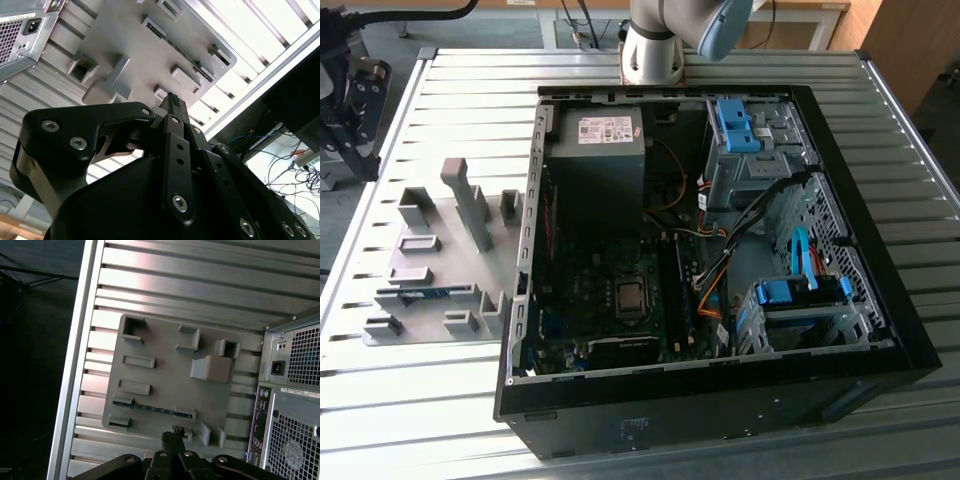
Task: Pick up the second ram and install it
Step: 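Pick up the second ram and move it above second insertion slot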
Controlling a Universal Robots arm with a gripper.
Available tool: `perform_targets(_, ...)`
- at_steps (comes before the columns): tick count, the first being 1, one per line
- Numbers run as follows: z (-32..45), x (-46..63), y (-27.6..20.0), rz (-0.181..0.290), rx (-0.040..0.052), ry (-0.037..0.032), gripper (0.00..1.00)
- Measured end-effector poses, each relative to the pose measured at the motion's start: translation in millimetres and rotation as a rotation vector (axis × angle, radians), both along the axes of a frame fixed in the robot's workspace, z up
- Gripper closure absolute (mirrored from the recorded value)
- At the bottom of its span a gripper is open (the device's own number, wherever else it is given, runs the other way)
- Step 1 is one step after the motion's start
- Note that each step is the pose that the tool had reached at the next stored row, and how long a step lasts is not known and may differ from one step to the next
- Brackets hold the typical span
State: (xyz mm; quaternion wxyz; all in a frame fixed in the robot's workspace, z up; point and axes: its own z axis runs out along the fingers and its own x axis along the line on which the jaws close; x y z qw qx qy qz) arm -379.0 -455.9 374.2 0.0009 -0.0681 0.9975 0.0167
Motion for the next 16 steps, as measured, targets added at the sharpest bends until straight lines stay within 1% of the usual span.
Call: perform_targets(16, -0.1, -0.1, 0.0, 0.062, 0.0000, 0.0001, 0.90)
